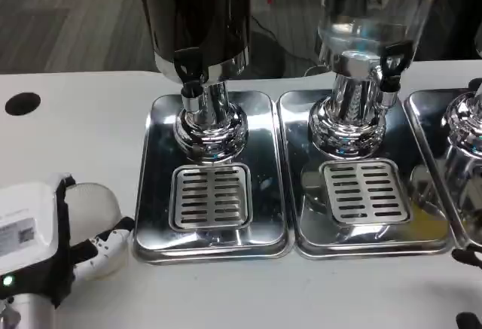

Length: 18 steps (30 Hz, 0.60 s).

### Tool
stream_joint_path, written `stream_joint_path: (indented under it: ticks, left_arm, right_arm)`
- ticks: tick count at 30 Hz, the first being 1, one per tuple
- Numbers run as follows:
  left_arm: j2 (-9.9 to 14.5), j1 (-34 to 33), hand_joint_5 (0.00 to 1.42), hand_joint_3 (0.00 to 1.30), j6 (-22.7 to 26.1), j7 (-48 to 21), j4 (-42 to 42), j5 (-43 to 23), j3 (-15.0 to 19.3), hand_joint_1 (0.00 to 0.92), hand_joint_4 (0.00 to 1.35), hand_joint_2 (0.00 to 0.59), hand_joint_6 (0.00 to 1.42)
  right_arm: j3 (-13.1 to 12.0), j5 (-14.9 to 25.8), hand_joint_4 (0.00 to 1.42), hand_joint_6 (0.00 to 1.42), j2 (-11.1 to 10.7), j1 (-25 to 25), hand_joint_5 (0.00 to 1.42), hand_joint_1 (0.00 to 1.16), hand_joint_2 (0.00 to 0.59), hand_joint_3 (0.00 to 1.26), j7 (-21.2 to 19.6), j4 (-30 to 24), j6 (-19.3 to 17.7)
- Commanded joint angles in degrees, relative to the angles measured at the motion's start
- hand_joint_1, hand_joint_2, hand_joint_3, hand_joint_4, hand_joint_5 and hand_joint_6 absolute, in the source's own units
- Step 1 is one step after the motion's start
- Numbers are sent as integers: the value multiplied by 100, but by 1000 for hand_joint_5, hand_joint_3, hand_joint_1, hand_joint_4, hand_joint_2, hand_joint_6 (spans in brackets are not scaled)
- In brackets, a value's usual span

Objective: Grasp the cup under the faucet to collect the drink, then remove the cup.

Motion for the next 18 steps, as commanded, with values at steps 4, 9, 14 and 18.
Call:
stream_joint_path:
  ticks: [4, 9, 14, 18]
  left_arm:
    - [63, 104, 701, 367, -72, 199, -271, -173, 141, 307, 447, 162, 912]
    - [89, 131, 707, 385, -152, 157, -496, -188, 186, 302, 458, 160, 916]
    - [62, 106, 719, 404, -225, 68, -710, -139, 170, 300, 467, 161, 933]
    - [32, -72, 719, 408, -230, -80, -772, -72, 116, 301, 472, 162, 935]
  right_arm:
    - [37, 55, 109, 25, -9, -43, 111, 522, 406, 209, 48, 52, -63]
    - [81, 44, 109, 37, 15, -48, 109, 520, 406, 209, 44, 55, -69]
    - [90, 67, 109, 42, 13, -30, 108, 519, 406, 209, 35, 94, -98]
    - [85, 102, 109, 44, 11, -12, 108, 518, 406, 209, 39, 131, -140]
